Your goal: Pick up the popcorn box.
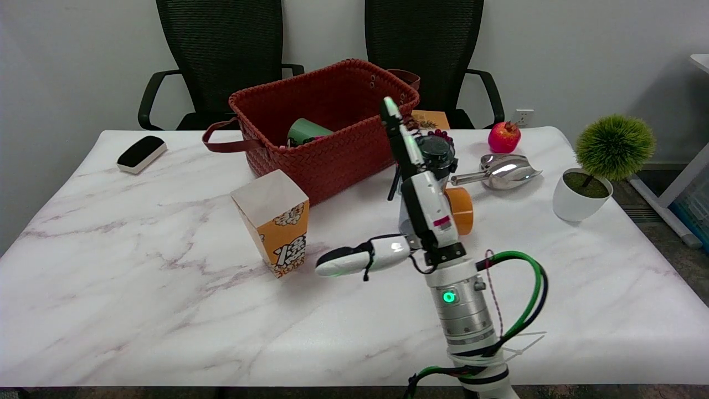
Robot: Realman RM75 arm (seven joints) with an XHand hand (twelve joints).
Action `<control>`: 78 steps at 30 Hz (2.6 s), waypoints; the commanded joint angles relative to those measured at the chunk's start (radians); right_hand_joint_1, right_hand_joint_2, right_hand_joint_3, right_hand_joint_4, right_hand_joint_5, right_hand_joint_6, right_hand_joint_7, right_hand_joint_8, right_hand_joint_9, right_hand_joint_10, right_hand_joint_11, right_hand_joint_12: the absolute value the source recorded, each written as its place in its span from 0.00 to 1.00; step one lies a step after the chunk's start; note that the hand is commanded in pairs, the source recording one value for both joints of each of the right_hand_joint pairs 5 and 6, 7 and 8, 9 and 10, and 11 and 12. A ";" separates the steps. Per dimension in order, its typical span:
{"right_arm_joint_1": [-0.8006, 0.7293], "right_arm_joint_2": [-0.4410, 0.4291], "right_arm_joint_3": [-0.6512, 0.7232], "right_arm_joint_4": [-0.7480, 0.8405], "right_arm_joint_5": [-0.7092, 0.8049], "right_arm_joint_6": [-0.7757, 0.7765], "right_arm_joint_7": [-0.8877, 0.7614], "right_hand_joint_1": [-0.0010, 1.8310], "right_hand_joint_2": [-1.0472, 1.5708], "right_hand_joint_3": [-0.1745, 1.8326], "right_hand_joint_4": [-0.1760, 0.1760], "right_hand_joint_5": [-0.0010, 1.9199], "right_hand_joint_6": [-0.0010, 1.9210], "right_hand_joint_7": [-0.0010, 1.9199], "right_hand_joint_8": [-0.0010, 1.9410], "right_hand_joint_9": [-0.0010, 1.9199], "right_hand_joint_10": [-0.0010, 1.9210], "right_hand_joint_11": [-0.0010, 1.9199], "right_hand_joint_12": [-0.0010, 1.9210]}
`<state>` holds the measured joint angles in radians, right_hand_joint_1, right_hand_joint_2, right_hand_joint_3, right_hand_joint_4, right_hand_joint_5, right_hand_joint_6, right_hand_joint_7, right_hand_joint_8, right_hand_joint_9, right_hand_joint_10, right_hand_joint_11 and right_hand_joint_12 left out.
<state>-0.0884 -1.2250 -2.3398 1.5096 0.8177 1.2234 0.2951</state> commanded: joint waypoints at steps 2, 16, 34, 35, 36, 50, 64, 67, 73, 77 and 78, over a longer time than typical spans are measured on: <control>0.055 -0.239 0.067 -0.195 -0.032 -0.178 0.008 0.49 0.45 0.08 0.50 0.00 0.00 0.00 0.00 0.00 0.00 0.00 0.00; 0.157 -0.270 0.057 -0.254 0.171 -0.346 -0.183 0.54 0.41 0.24 0.50 0.00 0.00 0.00 0.00 0.00 0.00 0.00 0.00; 0.188 -0.326 0.040 -0.390 0.244 -0.349 -0.148 0.52 0.41 0.30 0.50 0.00 0.00 0.00 0.00 0.00 0.00 0.00 0.00; 0.187 -0.326 0.040 -0.393 0.244 -0.347 -0.140 0.51 0.41 0.30 0.50 0.00 0.00 0.00 0.00 0.00 0.00 0.00 0.00; 0.186 -0.326 0.041 -0.394 0.244 -0.347 -0.134 0.50 0.41 0.28 0.50 0.00 0.00 0.00 0.00 0.00 0.00 0.00 0.00; 0.168 -0.325 0.036 -0.397 0.258 -0.357 0.040 0.43 0.44 0.15 0.50 0.00 0.00 0.00 0.00 0.00 0.00 0.00 0.00; 0.183 -0.331 0.032 -0.422 0.258 -0.402 0.100 0.43 0.45 0.11 0.50 0.00 0.00 0.00 0.00 0.00 0.00 0.00 0.00; 0.186 -0.343 0.032 -0.449 0.258 -0.402 0.140 0.42 0.46 0.10 0.50 0.00 0.00 0.00 0.00 0.00 0.00 0.00 0.00; 0.213 -0.356 0.032 -0.499 0.257 -0.395 0.163 0.41 0.47 0.09 0.50 0.00 0.00 0.00 0.00 0.00 0.00 0.00 0.00; 0.235 -0.358 0.032 -0.521 0.257 -0.402 0.155 0.42 0.48 0.08 0.50 0.00 0.00 0.00 0.00 0.00 0.00 0.00 0.00; 0.240 -0.359 0.032 -0.529 0.257 -0.402 0.155 0.42 0.48 0.08 0.50 0.00 0.00 0.00 0.00 0.00 0.00 0.00 0.00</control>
<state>0.1026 -1.5618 -2.3060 1.0642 1.0718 0.8358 0.3974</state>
